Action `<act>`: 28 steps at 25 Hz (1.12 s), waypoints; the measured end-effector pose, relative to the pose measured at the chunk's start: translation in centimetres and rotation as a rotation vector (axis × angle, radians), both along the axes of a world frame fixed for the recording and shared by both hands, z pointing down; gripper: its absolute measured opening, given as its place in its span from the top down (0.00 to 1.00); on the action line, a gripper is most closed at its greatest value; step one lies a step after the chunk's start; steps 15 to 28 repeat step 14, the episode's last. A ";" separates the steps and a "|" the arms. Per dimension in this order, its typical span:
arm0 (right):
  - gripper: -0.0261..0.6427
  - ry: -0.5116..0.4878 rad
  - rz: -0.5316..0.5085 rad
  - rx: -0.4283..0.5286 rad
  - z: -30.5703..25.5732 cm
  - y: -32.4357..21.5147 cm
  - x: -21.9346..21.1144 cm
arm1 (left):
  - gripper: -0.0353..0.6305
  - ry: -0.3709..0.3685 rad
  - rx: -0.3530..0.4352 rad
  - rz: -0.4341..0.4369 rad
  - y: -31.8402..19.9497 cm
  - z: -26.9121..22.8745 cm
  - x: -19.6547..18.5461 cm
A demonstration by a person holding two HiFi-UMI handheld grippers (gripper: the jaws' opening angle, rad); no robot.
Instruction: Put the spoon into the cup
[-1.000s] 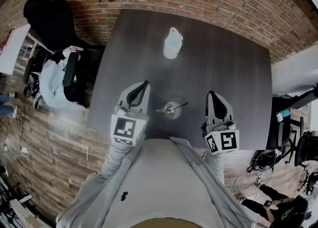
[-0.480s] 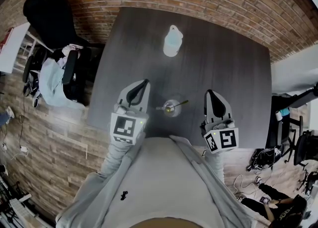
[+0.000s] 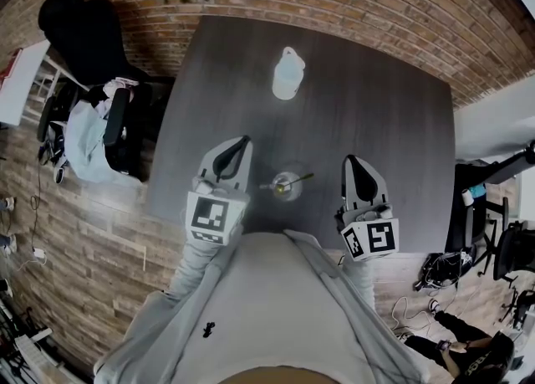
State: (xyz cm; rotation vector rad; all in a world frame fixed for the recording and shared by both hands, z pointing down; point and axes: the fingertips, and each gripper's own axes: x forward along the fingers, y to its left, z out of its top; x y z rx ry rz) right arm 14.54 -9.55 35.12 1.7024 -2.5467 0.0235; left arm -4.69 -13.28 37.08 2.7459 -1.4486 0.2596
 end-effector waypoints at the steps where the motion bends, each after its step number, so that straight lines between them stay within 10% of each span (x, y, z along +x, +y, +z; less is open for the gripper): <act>1: 0.94 0.001 -0.001 0.000 0.0 -0.1 0.1 | 0.92 0.000 0.000 0.001 0.0 0.0 0.1; 28: 0.94 -0.005 -0.010 -0.014 0.4 -0.8 0.4 | 0.92 0.000 -0.005 0.002 -0.3 0.1 0.2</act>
